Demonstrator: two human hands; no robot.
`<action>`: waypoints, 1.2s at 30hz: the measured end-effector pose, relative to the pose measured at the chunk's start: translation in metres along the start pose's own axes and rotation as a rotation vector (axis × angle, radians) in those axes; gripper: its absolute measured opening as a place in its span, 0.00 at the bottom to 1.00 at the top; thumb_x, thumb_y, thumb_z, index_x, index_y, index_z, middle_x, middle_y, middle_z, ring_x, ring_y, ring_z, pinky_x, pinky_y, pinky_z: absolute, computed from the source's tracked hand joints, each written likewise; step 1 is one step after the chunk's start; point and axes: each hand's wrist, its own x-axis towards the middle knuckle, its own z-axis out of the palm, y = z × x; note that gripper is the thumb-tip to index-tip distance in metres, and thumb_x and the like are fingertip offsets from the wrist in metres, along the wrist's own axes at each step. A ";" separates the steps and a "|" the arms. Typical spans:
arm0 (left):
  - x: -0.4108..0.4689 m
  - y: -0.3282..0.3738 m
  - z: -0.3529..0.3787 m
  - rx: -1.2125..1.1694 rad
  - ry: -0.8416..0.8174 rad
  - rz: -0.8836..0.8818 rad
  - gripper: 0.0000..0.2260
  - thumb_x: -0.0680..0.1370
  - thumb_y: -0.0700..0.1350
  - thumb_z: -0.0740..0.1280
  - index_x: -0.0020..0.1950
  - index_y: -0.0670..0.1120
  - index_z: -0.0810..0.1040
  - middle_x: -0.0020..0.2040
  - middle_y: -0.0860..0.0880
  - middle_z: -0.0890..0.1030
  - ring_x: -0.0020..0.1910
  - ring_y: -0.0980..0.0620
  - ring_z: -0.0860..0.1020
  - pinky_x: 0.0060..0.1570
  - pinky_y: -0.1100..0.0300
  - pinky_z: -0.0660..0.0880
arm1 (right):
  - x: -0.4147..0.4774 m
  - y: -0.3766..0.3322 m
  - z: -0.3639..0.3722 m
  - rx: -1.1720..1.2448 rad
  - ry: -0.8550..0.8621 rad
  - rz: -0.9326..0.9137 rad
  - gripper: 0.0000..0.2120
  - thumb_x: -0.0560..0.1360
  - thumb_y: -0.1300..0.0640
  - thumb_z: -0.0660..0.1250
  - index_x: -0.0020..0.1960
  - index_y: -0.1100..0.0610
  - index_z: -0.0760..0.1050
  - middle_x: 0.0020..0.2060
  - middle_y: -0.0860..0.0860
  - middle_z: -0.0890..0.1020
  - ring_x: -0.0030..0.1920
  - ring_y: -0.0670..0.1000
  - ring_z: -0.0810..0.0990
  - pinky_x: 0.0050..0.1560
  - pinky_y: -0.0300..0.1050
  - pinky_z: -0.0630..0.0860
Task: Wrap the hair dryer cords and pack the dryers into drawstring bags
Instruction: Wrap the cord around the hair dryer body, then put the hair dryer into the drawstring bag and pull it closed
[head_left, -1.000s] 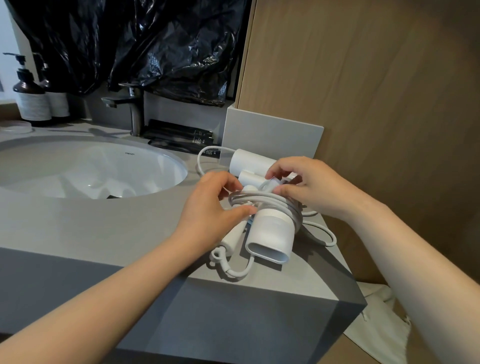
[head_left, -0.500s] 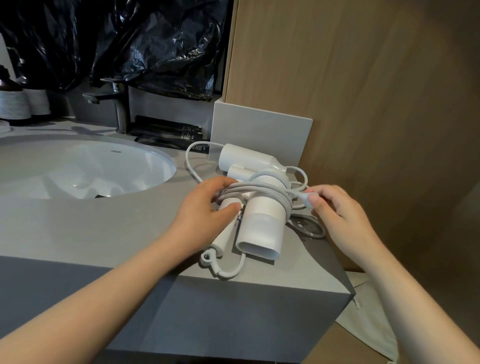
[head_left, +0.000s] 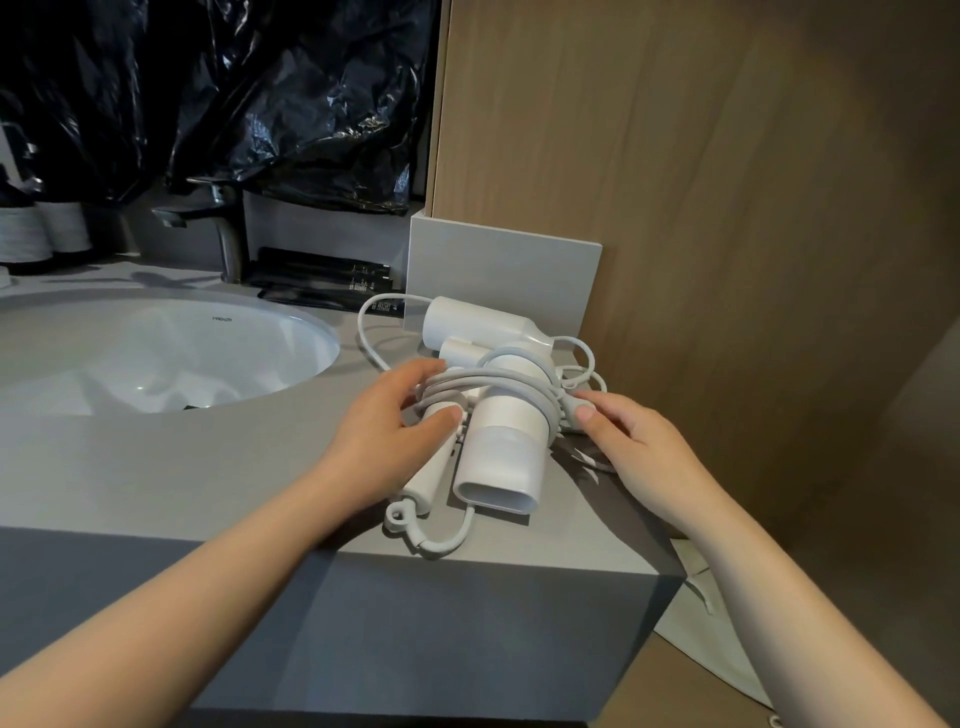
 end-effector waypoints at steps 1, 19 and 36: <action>0.000 0.001 -0.002 0.021 0.005 0.003 0.15 0.76 0.45 0.68 0.59 0.61 0.74 0.54 0.62 0.78 0.52 0.66 0.76 0.52 0.68 0.71 | -0.002 0.001 -0.003 0.005 0.020 0.003 0.19 0.80 0.44 0.57 0.69 0.44 0.70 0.60 0.40 0.74 0.58 0.43 0.73 0.57 0.39 0.69; -0.071 0.096 0.011 0.569 -0.214 0.418 0.22 0.71 0.57 0.63 0.63 0.52 0.77 0.60 0.54 0.79 0.59 0.55 0.75 0.55 0.62 0.71 | -0.118 0.050 -0.084 -0.584 0.053 0.061 0.11 0.77 0.48 0.66 0.58 0.48 0.78 0.50 0.43 0.80 0.48 0.42 0.77 0.47 0.36 0.76; -0.098 0.080 0.243 0.636 -0.760 0.424 0.19 0.78 0.54 0.65 0.68 0.53 0.72 0.63 0.53 0.77 0.61 0.54 0.75 0.59 0.60 0.73 | -0.220 0.280 -0.102 -0.530 -0.217 0.567 0.07 0.76 0.49 0.65 0.47 0.51 0.79 0.40 0.49 0.82 0.42 0.47 0.79 0.46 0.46 0.78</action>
